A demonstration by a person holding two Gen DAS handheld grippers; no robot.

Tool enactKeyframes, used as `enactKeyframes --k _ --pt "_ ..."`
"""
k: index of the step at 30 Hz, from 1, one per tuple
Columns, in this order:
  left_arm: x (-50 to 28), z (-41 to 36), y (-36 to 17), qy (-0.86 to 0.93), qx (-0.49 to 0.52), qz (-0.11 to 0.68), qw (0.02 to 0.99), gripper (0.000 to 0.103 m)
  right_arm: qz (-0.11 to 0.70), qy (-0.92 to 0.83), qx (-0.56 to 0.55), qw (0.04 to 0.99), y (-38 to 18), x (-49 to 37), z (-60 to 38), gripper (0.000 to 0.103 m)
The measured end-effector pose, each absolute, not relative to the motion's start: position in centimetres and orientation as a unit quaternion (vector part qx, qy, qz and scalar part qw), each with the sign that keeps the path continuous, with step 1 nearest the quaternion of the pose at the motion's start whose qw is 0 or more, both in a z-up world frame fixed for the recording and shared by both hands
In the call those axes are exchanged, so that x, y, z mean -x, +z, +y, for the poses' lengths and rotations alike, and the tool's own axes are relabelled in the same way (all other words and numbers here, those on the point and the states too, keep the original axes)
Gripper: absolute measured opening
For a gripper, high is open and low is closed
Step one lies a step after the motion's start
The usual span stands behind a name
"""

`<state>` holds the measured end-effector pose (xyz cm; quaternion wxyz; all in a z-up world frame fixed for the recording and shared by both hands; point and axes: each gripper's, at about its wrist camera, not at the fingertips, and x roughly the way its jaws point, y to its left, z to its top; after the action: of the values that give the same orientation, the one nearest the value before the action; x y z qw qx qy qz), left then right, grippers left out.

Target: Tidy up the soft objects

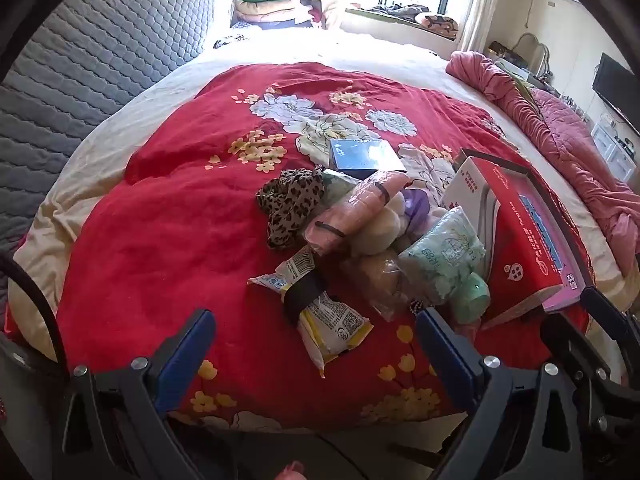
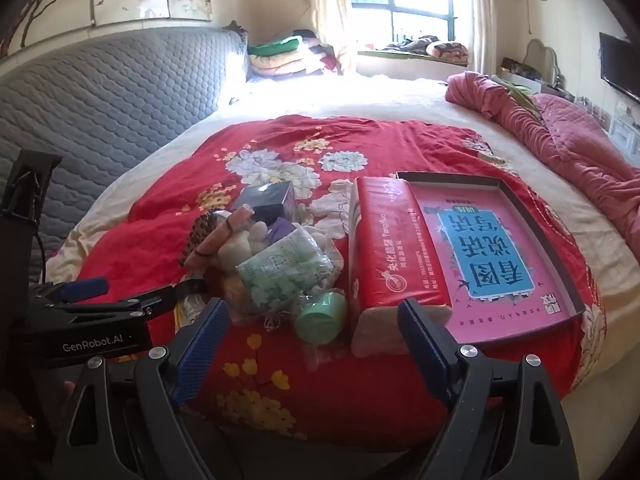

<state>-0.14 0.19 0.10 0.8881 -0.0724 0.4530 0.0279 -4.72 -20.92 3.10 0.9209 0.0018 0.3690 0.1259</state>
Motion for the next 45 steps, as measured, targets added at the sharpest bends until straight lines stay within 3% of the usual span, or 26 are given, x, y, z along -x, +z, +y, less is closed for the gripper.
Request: enactKeyframes --k 45 --pt "0.3 -0.4 0.2 0.031 0.051 0.467 0.882 0.101 0.361 0.129 0.009 0.924 2.9 4.7 -20.7 0.087"
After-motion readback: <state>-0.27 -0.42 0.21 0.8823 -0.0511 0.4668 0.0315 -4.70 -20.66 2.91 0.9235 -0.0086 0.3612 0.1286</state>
